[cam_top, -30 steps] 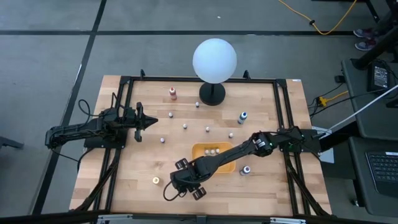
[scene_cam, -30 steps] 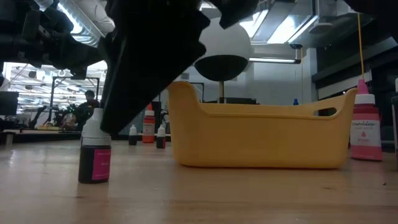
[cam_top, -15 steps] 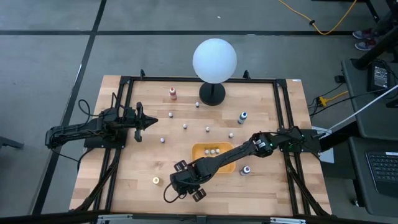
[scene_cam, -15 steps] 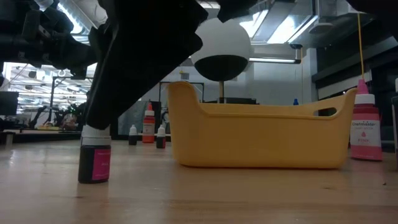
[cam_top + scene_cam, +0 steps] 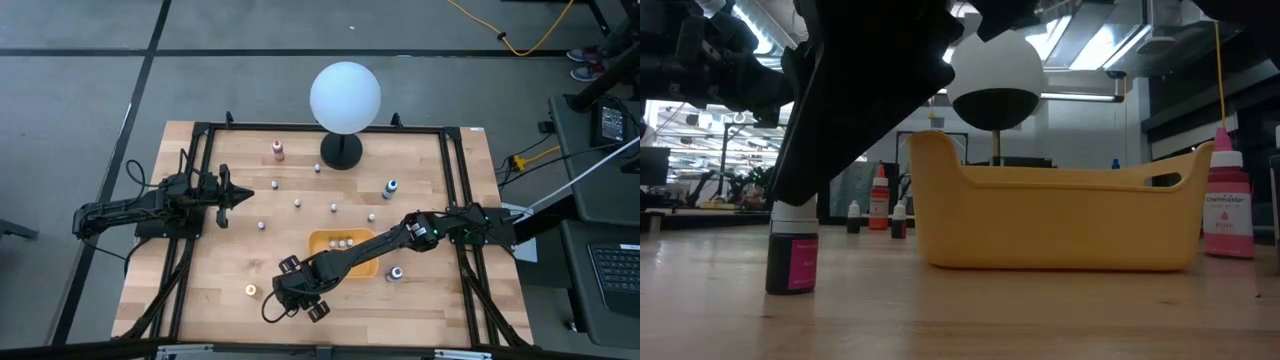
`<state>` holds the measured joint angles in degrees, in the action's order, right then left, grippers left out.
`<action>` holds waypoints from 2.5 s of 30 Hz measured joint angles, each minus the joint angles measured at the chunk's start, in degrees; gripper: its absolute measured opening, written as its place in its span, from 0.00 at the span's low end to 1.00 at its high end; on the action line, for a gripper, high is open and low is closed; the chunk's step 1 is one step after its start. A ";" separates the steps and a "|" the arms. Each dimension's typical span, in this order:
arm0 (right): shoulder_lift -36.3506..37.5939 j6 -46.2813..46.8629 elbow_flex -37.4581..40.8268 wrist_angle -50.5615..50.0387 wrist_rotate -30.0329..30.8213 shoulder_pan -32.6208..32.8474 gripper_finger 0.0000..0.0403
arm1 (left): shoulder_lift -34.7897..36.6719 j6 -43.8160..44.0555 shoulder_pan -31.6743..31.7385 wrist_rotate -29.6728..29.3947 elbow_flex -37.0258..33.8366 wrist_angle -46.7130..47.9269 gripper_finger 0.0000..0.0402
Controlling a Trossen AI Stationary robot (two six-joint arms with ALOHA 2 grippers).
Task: Pick & Place food coloring
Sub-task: Put the small pink food coloring bottle into the yellow bin
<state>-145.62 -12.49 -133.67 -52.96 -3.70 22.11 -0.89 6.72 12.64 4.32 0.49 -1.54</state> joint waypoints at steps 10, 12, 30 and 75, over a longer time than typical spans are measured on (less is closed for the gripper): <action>-1.40 0.11 -0.04 0.79 -2.36 -0.25 0.40 | -0.01 0.00 -0.01 0.01 0.02 -0.01 0.02; -1.42 0.07 -0.02 0.90 -2.41 -0.25 0.40 | -0.02 0.00 -0.01 0.00 0.01 0.01 0.02; -1.33 0.09 -0.04 0.97 -2.45 -0.64 0.14 | -0.02 0.00 -0.02 0.00 0.02 -0.02 0.03; 13.20 12.18 -1.29 -26.63 14.79 2.83 0.16 | -0.01 0.00 -0.02 0.03 0.01 -0.13 0.02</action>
<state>-132.42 -0.31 -134.96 -79.59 11.09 24.95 -0.89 6.72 12.62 4.35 0.50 -1.67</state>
